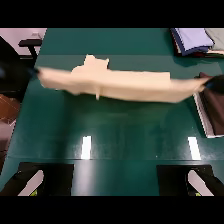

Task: Fold the shirts.

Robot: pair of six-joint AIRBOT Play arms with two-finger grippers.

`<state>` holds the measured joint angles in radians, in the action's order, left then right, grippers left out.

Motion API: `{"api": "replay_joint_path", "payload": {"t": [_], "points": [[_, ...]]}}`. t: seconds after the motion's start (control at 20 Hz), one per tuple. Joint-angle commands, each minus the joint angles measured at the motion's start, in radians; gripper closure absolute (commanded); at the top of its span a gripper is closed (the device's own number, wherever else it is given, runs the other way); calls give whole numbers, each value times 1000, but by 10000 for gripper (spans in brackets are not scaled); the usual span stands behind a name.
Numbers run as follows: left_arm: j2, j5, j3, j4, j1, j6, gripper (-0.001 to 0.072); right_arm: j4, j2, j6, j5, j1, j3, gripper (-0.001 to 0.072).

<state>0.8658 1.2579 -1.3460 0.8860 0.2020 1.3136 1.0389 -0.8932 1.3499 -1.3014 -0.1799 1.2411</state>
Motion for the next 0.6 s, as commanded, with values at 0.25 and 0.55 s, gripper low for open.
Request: {"api": "replay_joint_path", "payload": {"t": [0.25, 0.55], "points": [[-1, -25, -838, -4, 1, 84, 681, 12, 52, 19, -39, 3, 690, 696], [9, -82, -850, 1, 1, 102, 681, 9, -79, 103, -170, -75, 917, 697]]}}
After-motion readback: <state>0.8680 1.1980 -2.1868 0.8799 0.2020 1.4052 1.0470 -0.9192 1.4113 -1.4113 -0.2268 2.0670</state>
